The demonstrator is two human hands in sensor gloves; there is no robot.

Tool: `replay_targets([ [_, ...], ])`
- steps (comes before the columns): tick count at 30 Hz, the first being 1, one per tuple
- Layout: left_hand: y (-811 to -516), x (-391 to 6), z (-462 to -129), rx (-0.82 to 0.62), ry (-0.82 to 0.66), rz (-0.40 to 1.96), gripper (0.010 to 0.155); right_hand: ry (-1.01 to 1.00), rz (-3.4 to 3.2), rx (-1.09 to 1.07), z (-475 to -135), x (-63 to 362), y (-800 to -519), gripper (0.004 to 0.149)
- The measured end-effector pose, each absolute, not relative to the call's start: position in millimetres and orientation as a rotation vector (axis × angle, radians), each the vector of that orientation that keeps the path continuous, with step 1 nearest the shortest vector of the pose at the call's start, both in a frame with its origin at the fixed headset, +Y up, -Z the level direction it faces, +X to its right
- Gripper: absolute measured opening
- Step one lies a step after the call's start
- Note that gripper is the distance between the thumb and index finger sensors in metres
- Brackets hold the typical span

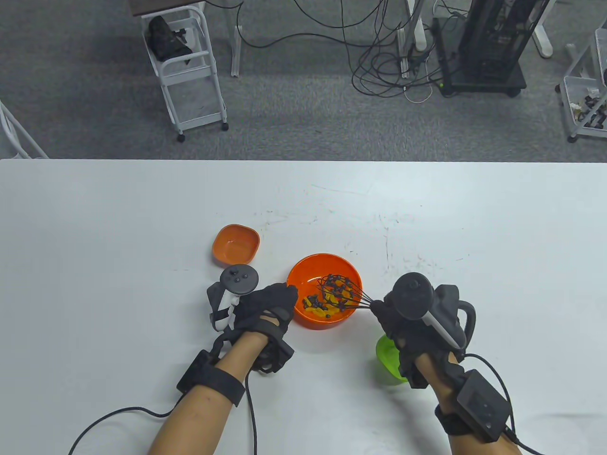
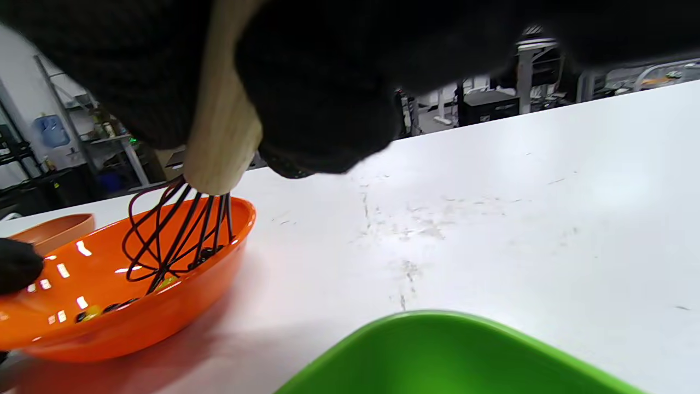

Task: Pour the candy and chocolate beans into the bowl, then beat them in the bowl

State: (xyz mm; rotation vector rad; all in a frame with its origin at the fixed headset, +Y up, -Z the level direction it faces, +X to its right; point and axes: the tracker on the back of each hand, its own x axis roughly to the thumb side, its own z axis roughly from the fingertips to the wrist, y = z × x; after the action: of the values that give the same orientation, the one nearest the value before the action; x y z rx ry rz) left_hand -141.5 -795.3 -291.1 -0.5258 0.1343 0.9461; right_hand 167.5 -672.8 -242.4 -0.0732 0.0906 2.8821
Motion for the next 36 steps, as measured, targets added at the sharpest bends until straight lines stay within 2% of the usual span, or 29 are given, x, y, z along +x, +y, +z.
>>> replay_targets([
  [7,-796,-142,-292,-0.529,0.137,0.949,0.049,0.015,2.8,-0.047,-247,159,-695,0.055],
  [10,-796,-141,-291,-0.522,0.141,0.941,0.048,0.13,2.692,-0.012,-248,156,-703,0.055],
  [19,-796,-144,-291,-0.522,0.17,0.972,0.049,0.233,2.76,0.086,-240,161,-681,0.054],
  [24,-796,-142,-290,-0.517,0.157,0.957,0.049,0.076,2.902,-0.008,-235,161,-667,0.053],
  [33,-795,-141,-291,-0.523,0.139,0.95,0.048,-0.014,2.817,-0.109,-244,165,-692,0.056],
  [36,-796,-142,-291,-0.529,0.143,0.961,0.048,0.043,2.748,-0.081,-245,160,-696,0.056],
])
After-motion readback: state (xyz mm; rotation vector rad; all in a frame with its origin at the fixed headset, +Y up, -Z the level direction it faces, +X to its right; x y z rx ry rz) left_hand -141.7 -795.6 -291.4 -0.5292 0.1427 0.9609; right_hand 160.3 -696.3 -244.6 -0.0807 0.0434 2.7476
